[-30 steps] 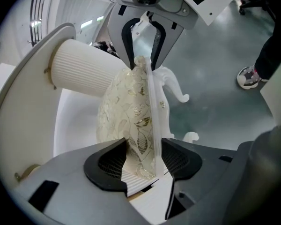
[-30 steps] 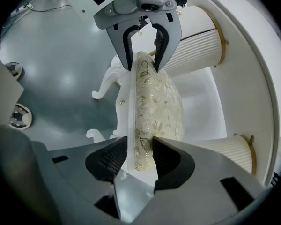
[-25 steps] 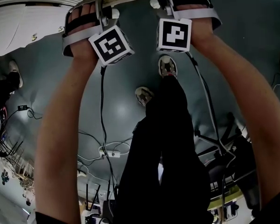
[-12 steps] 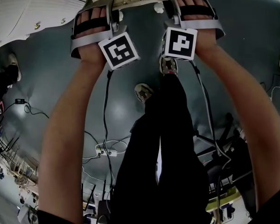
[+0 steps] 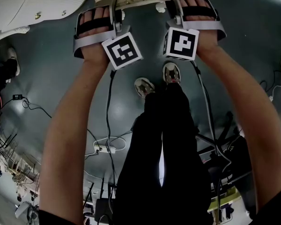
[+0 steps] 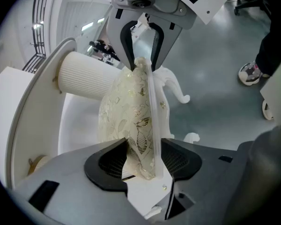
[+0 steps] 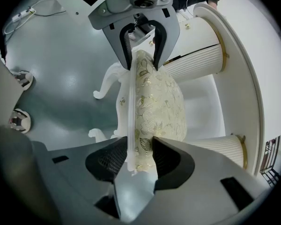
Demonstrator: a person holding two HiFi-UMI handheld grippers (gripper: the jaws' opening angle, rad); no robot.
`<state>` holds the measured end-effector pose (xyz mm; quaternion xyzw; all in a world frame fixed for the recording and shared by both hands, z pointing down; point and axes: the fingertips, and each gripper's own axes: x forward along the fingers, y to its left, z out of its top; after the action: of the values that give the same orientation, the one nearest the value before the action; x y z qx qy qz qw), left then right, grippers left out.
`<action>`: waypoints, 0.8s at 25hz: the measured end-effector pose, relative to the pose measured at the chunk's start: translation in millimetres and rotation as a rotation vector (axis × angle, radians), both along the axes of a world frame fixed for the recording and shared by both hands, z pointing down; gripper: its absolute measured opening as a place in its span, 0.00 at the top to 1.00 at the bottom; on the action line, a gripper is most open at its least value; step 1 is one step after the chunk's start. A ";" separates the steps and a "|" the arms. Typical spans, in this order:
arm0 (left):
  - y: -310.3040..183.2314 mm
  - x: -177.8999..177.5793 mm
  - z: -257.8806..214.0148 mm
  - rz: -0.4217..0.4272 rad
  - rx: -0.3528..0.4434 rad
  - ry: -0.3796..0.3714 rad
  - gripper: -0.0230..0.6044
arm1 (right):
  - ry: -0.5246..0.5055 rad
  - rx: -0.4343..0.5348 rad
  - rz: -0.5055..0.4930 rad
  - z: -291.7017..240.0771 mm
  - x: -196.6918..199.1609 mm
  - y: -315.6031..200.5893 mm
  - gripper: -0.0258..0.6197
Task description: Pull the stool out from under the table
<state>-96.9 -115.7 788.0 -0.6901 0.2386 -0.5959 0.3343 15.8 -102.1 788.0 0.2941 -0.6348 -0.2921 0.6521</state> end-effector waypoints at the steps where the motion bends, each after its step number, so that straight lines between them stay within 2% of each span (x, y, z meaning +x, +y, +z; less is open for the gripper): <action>1: 2.2 -0.6 0.6 0.001 0.001 -0.001 0.59 | -0.001 0.002 0.002 0.5 -0.1 2.2 0.70; 4: 6.1 -3.9 1.4 0.001 0.011 -0.008 0.59 | -0.004 0.013 0.012 0.3 -1.8 5.3 0.70; 8: 9.3 -2.9 0.9 -0.017 0.011 0.030 0.59 | -0.016 0.023 0.016 1.7 -5.7 7.1 0.70; 11: 11.7 -0.6 3.4 0.000 0.021 0.006 0.59 | -0.015 0.022 0.024 1.9 0.5 11.9 0.70; 14: 9.8 -4.5 1.7 -0.027 0.023 0.024 0.60 | -0.017 0.035 -0.001 0.5 -6.5 4.9 0.70; 20: 45.7 -6.8 1.6 -0.027 0.015 0.039 0.60 | -0.010 0.022 -0.021 -0.3 -7.6 39.0 0.70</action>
<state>-103.7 -70.0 789.7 -0.6957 0.2587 -0.5850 0.3268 8.2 -63.1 787.7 0.2961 -0.6379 -0.3041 0.6426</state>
